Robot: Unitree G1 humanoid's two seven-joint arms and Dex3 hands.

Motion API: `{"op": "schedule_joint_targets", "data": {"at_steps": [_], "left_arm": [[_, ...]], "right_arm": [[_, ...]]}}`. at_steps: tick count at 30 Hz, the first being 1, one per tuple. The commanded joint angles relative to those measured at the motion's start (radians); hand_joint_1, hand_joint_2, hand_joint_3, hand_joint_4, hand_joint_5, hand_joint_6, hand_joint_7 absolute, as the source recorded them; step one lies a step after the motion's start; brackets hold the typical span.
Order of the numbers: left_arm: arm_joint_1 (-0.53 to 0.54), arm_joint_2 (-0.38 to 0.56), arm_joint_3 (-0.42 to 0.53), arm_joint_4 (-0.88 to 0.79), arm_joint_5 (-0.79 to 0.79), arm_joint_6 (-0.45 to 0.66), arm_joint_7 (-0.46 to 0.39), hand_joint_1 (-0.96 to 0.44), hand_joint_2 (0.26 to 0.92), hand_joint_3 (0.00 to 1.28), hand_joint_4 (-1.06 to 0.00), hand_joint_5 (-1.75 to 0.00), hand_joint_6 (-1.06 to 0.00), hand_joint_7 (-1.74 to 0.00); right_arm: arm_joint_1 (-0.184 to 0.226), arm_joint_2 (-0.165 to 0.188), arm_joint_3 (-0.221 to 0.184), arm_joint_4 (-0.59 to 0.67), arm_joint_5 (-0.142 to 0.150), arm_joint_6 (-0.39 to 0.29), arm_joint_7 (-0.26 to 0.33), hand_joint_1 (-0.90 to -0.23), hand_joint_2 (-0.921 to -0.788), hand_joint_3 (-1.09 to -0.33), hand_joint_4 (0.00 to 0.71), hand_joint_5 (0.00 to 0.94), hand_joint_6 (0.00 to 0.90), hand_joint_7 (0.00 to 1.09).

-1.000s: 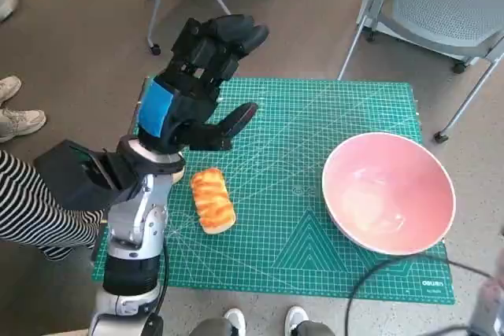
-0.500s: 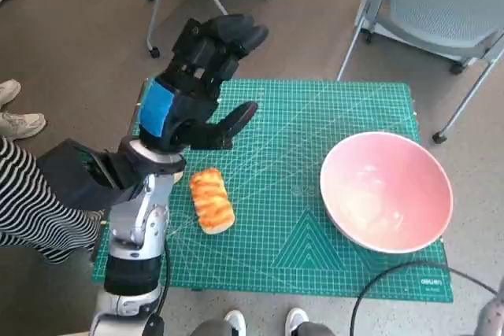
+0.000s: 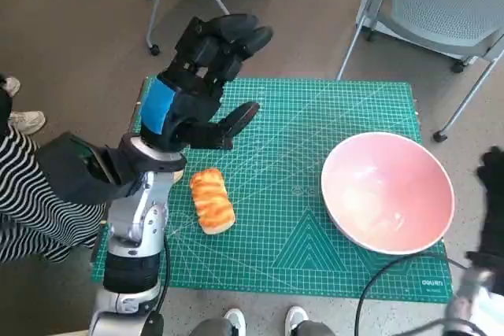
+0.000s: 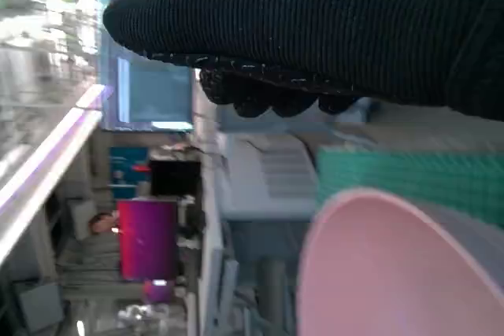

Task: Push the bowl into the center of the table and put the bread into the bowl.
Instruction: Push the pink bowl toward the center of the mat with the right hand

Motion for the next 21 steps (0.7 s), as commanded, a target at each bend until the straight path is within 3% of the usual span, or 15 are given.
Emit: {"op": "schedule_joint_targets", "data": {"at_steps": [1, 8, 21], "left_arm": [[-0.008, 0.01, 0.01, -0.022, -0.022, 0.024, -0.009, -0.1, 0.646, 0.78, 0.0, -0.55, 0.0, -0.92], [0.0, 0.016, 0.02, -0.04, -0.024, 0.044, -0.009, -0.1, 0.646, 0.78, 0.0, -0.55, 0.0, -0.91], [0.01, 0.025, 0.031, -0.063, -0.021, 0.066, -0.007, -0.1, 0.65, 0.76, 0.0, -0.55, 0.0, -0.92]], "right_arm": [[-0.027, 0.035, 0.027, 0.086, -0.003, 0.002, 0.01, -0.6, -0.921, -0.776, 0.153, 0.007, 0.048, 0.52], [-0.064, 0.071, 0.069, 0.12, -0.007, 0.0, 0.029, -0.605, -0.921, -0.776, 0.157, 0.007, 0.052, 0.51], [-0.146, 0.118, 0.106, 0.155, 0.01, 0.003, 0.075, -0.614, -0.921, -0.775, 0.164, 0.007, 0.074, 0.5]]}}
